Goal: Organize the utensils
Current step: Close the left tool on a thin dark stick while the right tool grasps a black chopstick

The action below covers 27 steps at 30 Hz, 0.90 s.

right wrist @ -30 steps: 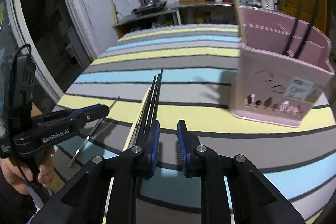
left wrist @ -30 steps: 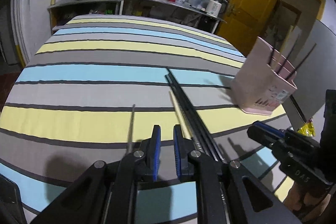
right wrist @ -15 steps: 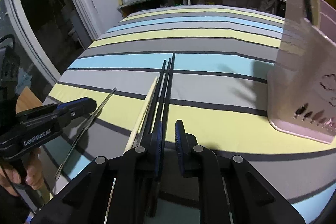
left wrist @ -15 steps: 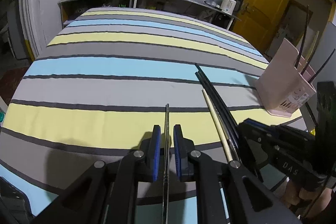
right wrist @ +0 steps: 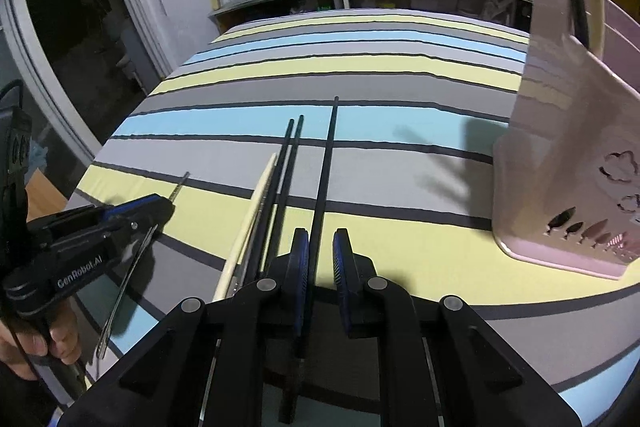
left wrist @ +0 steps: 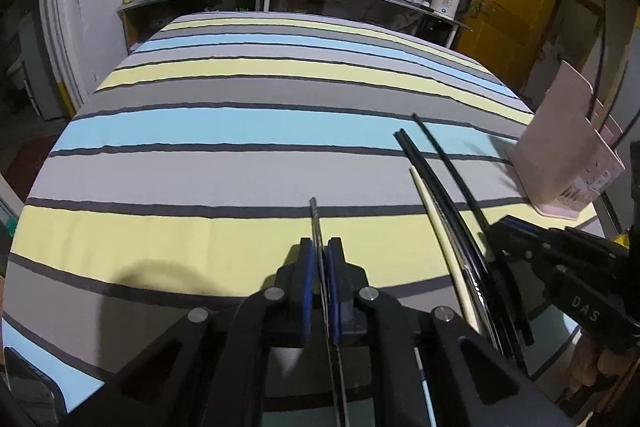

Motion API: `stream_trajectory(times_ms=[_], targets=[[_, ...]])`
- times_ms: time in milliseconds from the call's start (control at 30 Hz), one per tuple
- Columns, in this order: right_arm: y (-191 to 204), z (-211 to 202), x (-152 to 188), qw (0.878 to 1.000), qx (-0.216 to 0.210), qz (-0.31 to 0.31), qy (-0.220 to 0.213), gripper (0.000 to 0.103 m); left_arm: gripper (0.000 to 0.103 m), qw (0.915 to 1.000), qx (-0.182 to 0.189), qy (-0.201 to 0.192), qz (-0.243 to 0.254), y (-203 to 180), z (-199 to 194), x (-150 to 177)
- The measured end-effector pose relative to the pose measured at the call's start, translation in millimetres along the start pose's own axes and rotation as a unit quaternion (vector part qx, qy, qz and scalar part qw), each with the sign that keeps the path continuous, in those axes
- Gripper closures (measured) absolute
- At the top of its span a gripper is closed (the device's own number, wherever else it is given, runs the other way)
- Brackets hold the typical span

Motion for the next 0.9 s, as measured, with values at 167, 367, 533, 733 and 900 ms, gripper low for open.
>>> stream_trajectory(times_ms=[167, 367, 533, 733, 900], targets=[[-3.0, 5.1, -6.5, 1.0, 0.009, 0.001, 0.007, 0.089, 0.094, 1.0, 0.004, 0.005, -0.005, 3.6, 0.8, -1.6], [-2.9, 19.7, -22.7, 1.0, 0.015, -0.002, 0.014, 0.089, 0.094, 0.9999, 0.008, 0.006, -0.014, 5.8, 3.2, -4.3], [-3.2, 34.8, -37.5, 0.999, 0.025, -0.009, 0.018, 0.089, 0.094, 0.9999, 0.01, 0.004, -0.01, 5.7, 3.5, -4.6], [-6.1, 48.0, -52.6, 0.999, 0.035, -0.007, 0.015, 0.096, 0.094, 0.9999, 0.012, 0.001, -0.005, 5.1, 3.3, -4.4], [-8.6, 40.7, -45.1, 0.999, 0.035, 0.002, 0.015, 0.097, 0.094, 0.9998, 0.016, -0.002, -0.006, 5.6, 2.6, -4.1]])
Point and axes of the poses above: each gripper's, at about its wrist camera, not at the fingertips, and z roughly the way its jaws point, y to its left, x to its underside, the point moved 9 cm from there along z, roughly the way its jaws point, and after that the axes turned 2 degrees about -y, right-handed, at the moved point
